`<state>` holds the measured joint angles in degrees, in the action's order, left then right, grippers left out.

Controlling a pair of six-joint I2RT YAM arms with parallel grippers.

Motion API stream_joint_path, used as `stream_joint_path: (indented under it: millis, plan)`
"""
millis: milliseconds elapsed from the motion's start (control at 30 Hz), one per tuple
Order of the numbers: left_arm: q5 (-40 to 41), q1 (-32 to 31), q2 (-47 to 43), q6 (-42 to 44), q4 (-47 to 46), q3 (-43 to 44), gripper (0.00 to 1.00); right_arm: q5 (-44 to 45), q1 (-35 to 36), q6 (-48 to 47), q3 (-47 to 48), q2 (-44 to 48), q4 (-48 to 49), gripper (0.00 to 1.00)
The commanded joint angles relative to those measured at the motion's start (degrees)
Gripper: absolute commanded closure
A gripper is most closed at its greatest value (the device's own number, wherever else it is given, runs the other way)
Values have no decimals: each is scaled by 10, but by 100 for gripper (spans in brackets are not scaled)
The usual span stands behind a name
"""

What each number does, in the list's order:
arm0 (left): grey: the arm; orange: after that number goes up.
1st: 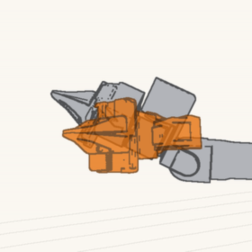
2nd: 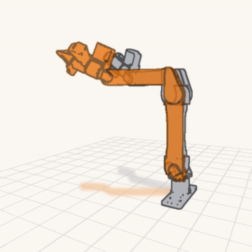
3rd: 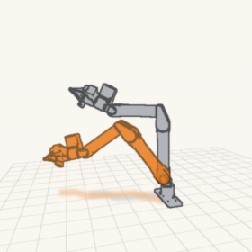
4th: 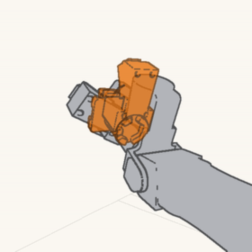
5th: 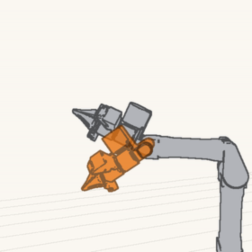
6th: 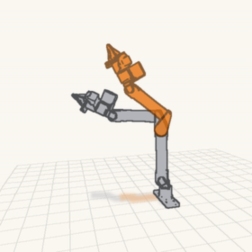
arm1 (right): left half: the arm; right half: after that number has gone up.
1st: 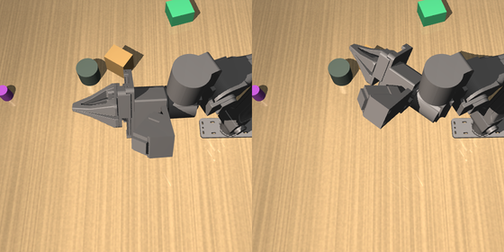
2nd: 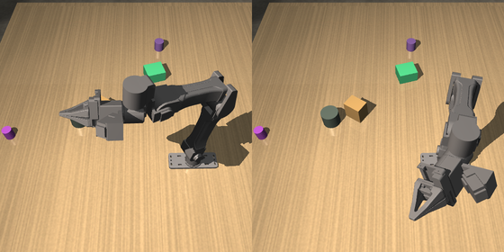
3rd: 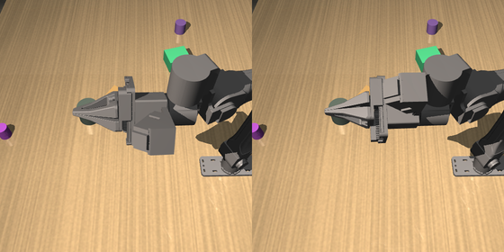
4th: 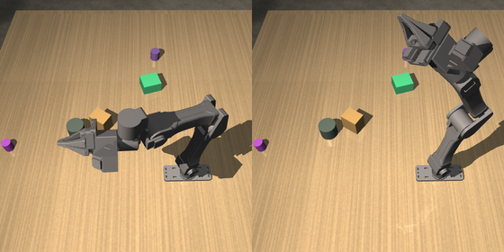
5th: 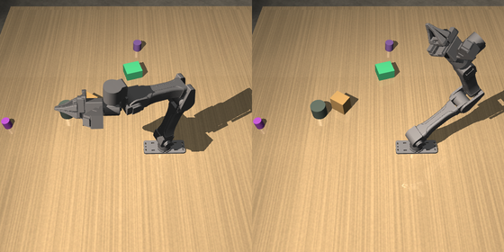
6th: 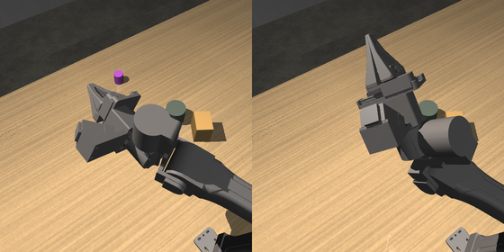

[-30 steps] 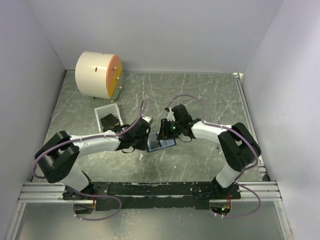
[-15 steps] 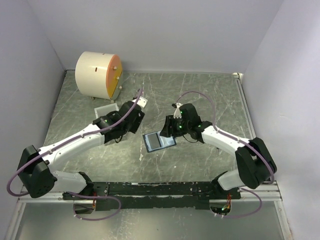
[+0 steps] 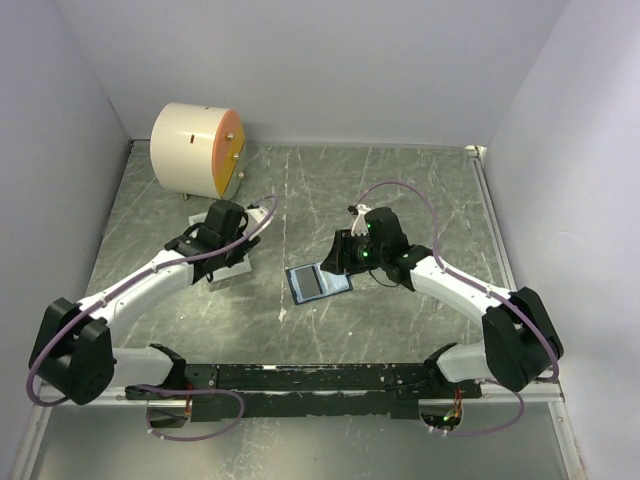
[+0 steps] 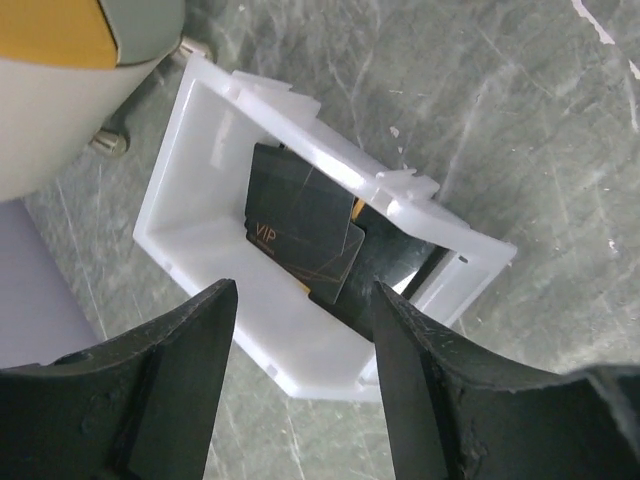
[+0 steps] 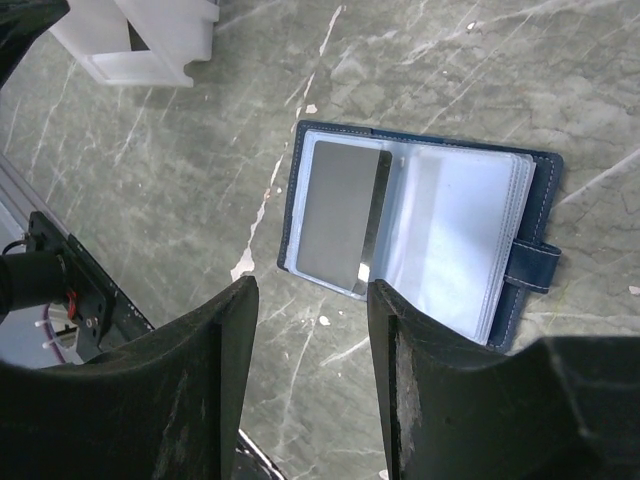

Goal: Put the credit cards into the card holder
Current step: Pick up the credit card from the storage box.

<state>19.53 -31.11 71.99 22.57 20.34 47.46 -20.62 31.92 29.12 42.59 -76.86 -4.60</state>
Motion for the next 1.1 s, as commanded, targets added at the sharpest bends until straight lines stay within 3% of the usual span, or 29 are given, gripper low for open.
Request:
stream_joint_path:
  millis: [0,200,400,700,1067]
  plan:
    - [-84,34,30,84,-50,6,34,-4,-6,-5,-1,12,-6,52]
    - [-135,91,64,117,-66,10,36,6,-13,-19,16,18,-30,52]
    - [-166,97,109,111,-93,12,38,10,-14,-17,25,5,-26,52]
    - [-125,97,142,114,-142,-3,36,20,-16,-22,31,3,-37,52]
    - [-137,97,167,122,-128,6,35,22,-18,-19,35,9,-39,52]
